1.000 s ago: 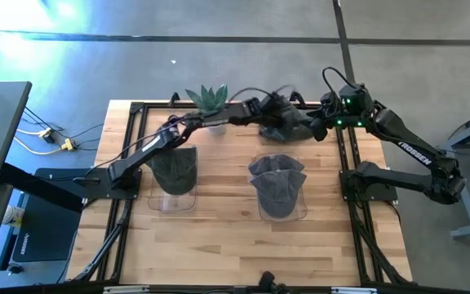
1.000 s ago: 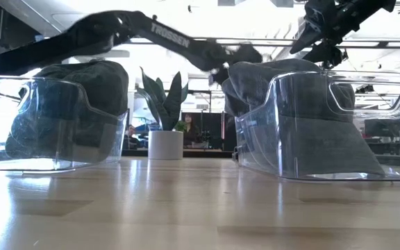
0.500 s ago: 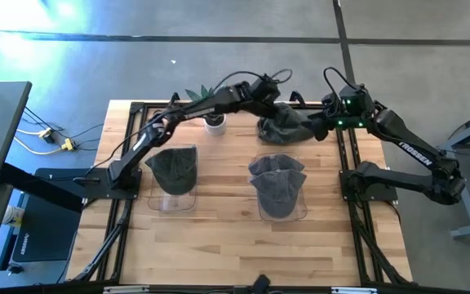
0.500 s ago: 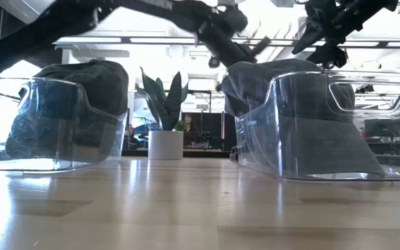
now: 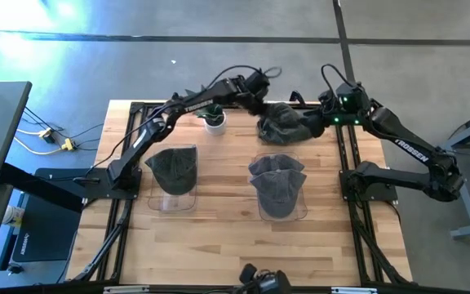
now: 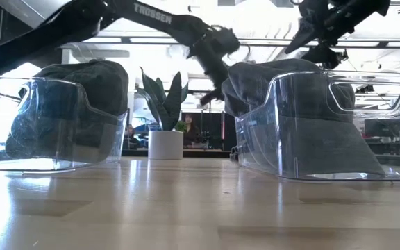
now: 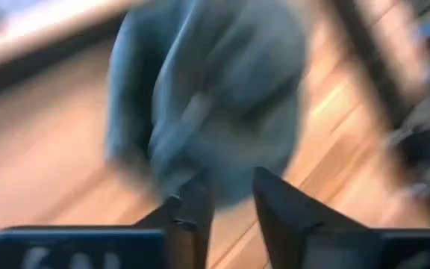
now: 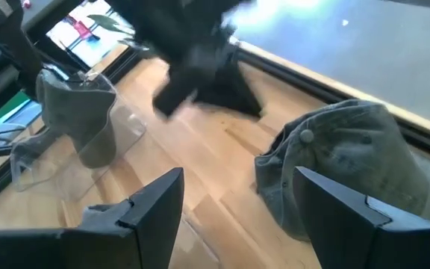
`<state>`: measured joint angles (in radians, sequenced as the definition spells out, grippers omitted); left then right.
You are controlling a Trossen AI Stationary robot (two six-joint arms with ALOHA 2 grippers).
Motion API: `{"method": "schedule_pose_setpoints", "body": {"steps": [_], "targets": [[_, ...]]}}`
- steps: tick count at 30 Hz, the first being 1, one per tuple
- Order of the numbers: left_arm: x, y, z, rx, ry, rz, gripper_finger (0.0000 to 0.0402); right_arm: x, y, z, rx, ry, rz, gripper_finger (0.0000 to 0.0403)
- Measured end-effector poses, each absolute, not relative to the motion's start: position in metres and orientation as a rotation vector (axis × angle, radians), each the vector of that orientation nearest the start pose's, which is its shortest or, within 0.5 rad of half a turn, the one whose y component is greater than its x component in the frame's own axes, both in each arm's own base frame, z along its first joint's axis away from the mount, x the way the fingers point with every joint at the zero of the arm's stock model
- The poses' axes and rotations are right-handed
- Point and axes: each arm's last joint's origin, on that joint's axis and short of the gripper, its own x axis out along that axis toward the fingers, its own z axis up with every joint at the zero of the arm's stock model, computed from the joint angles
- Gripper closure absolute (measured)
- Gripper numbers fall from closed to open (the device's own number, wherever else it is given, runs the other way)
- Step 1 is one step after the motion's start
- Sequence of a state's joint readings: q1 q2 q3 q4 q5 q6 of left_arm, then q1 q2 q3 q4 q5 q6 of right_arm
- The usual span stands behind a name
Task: Pick & Place hat
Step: Put the green cap into the left transparent bin
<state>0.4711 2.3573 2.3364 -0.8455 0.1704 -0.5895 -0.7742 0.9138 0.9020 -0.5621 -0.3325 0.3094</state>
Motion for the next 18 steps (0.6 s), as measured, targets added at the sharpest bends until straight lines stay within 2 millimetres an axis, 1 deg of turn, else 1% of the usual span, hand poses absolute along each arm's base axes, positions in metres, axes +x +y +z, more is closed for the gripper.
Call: {"method": "schedule_pose_setpoints", "body": {"steps": [2,5,7,9,12,14,16,18], "targets": [[0.470,0.235,0.269,-0.838,0.654,0.501,0.0276,0.138,-0.121,0.317,0.617,0.436,-0.490,0.0158],[0.469,0.239,0.254,-0.925,0.714,0.436,0.0230,0.138,-0.121,0.316,0.621,0.440,-0.491,0.0158],[0.467,0.239,0.252,-0.957,0.743,0.403,0.0212,0.139,-0.122,0.316,0.626,0.441,-0.493,0.0158],[0.462,0.237,0.261,-0.931,0.748,0.426,0.0206,0.141,-0.124,0.314,0.643,0.444,-0.499,0.0158],[0.449,0.227,0.279,-0.860,0.809,0.493,0.0212,0.149,-0.132,0.308,0.662,0.462,-0.487,0.0158],[0.448,0.219,0.296,-0.792,0.765,0.513,0.0220,0.158,-0.141,0.301,0.666,0.481,-0.480,0.0158],[0.436,0.204,0.314,-0.758,0.809,0.520,0.0228,0.165,-0.153,0.294,0.660,0.519,-0.486,0.0158],[0.437,0.189,0.329,-0.694,0.778,0.519,0.0234,0.173,-0.169,0.292,0.641,0.560,-0.496,0.0158]]}}
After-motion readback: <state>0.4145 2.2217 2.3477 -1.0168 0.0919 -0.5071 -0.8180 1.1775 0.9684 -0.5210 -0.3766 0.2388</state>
